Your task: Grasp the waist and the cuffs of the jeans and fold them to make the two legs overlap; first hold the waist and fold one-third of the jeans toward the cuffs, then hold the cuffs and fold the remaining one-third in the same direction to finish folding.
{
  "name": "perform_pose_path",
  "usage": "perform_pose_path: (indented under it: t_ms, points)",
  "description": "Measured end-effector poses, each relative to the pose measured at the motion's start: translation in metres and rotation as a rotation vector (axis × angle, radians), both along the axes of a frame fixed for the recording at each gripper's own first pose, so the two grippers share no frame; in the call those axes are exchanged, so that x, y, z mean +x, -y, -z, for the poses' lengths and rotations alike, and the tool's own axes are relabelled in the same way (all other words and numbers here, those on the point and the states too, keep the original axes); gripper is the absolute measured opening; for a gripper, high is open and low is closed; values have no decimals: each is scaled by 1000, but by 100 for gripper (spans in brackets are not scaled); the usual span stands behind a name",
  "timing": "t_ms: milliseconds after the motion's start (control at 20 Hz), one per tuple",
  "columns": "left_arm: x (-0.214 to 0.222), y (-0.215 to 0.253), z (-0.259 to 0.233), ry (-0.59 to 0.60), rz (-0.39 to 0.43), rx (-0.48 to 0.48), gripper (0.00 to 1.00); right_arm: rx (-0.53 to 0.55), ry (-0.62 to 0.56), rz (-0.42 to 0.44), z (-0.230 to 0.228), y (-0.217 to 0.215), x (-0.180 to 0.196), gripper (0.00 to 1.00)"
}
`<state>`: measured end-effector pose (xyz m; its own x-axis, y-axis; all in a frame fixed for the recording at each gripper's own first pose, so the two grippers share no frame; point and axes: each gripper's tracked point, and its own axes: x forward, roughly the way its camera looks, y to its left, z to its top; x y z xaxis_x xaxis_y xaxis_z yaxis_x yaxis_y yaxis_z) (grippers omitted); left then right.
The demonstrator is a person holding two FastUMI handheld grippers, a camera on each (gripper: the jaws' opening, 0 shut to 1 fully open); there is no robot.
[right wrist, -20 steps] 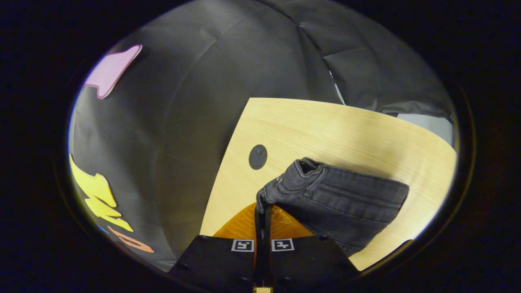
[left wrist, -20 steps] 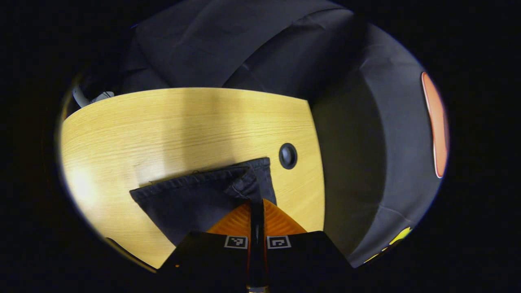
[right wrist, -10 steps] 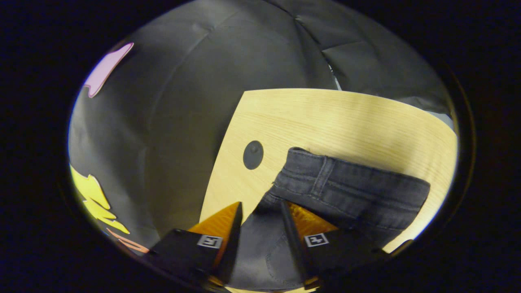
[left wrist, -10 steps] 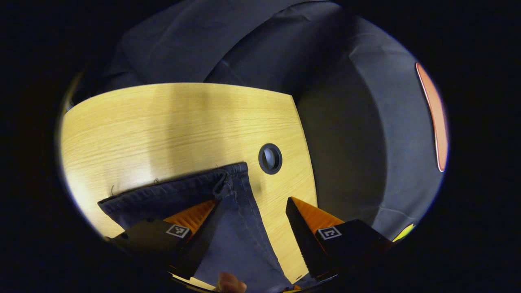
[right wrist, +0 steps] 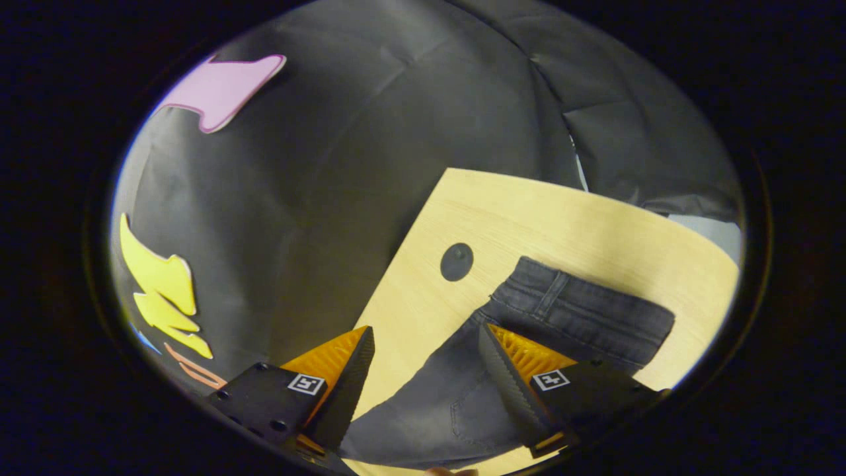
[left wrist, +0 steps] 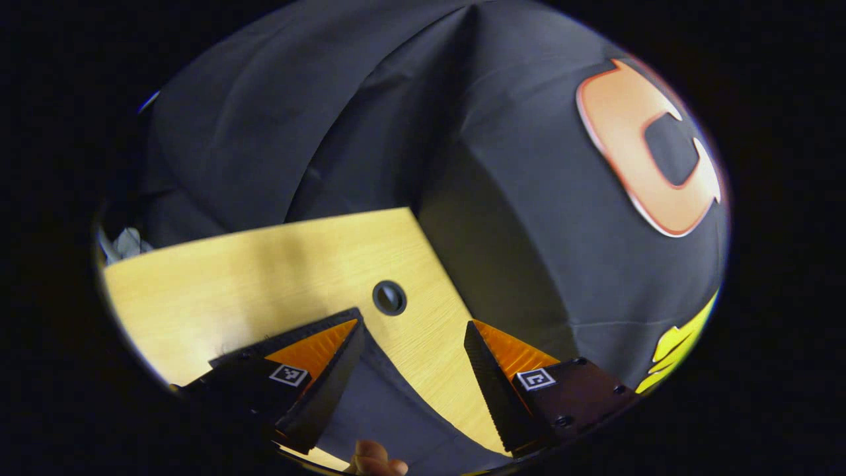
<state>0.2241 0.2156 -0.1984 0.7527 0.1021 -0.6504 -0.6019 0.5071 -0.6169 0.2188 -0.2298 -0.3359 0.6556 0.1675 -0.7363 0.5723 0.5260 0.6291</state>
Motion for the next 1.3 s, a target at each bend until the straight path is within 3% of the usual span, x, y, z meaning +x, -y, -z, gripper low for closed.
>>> perform_pose_path:
  t_ms: [350, 650, 900, 1050, 1300]
  points:
    - [-38, -1, -102, 128, 188, 426, 98, -71, 11, 29, -29, 34, -77, 98]
    - [-56, 31, -157, 276, 318, 674, 98, -30, -63, 99, -4, 47, -148, 98]
    - [-85, 38, -195, 403, 328, 715, 98, 23, -124, 143, 21, 45, -177, 98]
    - [-96, 46, -198, 404, 363, 733, 98, 52, -133, 171, 30, 42, -173, 98]
    - [-111, 58, -201, 390, 373, 671, 98, 71, -159, 217, 47, 36, -156, 98]
